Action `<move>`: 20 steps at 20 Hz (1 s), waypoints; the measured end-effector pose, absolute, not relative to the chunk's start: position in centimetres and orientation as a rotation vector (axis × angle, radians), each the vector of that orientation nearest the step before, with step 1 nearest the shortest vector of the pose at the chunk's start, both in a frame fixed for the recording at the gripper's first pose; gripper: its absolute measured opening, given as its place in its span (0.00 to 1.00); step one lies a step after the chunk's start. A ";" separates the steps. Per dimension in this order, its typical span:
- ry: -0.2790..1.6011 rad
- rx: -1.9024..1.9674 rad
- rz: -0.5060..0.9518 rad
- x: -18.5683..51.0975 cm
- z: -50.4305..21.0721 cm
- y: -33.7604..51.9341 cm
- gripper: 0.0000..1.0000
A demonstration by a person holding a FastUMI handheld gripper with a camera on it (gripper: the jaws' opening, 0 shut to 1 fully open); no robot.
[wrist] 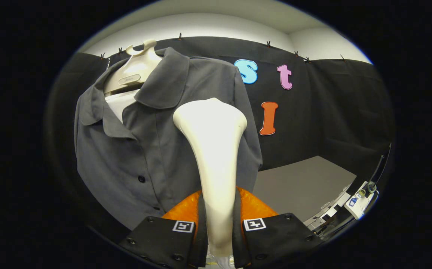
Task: Iron the clothes twice with a garment steamer, once on the left side and once on the right side.
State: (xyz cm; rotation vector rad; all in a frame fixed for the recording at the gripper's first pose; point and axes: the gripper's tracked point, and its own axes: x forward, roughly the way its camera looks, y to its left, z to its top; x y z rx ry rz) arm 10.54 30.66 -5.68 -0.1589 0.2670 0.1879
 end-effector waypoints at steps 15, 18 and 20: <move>0.465 -0.218 0.129 8.3 -17.2 28.1 0.35; 0.508 -0.226 0.116 7.9 -19.7 27.6 0.34; 0.539 -0.233 0.109 7.4 -21.3 27.2 0.35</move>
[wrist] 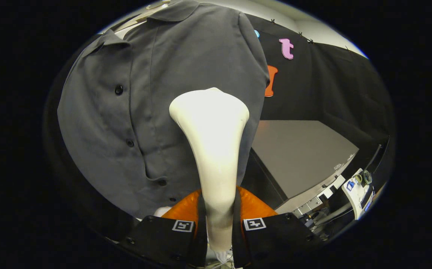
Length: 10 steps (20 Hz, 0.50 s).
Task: Iron the clothes twice with a garment steamer, once on the left side and once on the right side.
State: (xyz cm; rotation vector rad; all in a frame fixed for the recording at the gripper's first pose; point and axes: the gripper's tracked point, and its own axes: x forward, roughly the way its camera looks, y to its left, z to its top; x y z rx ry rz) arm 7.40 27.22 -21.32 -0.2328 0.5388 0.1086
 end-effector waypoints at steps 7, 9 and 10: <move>0.640 -0.252 0.089 5.8 -27.2 26.7 0.35; 0.670 -0.257 0.085 5.5 -28.9 26.4 0.35; 0.686 -0.258 0.083 5.3 -29.9 26.2 0.35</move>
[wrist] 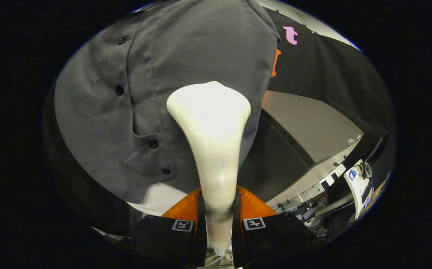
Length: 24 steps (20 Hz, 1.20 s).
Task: Iron the clothes twice with a garment steamer, once on the left side and once on the right side.
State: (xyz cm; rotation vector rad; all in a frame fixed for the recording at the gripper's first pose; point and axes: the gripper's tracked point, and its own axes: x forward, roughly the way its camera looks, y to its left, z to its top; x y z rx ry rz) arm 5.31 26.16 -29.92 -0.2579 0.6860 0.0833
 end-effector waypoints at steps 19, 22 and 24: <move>0.786 -0.193 0.081 -0.5 -35.0 24.8 0.35; 0.705 -0.180 0.088 -0.4 -29.0 25.6 0.35; 0.641 -0.182 0.094 -0.3 -24.7 26.5 0.35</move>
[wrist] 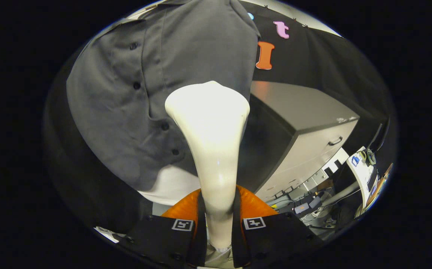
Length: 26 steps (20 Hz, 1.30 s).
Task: Iron the clothes twice with a garment steamer, once on the left side and once on the right side.
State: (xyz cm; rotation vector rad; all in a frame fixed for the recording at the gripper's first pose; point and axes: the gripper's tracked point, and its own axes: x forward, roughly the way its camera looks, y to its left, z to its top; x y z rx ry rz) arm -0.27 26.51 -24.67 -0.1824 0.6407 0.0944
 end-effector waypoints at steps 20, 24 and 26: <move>0.269 -0.260 0.336 3.1 -8.1 47.0 0.34; 0.252 -0.275 0.306 4.3 -8.9 47.8 0.34; 0.243 -0.287 0.290 4.8 -9.2 48.0 0.35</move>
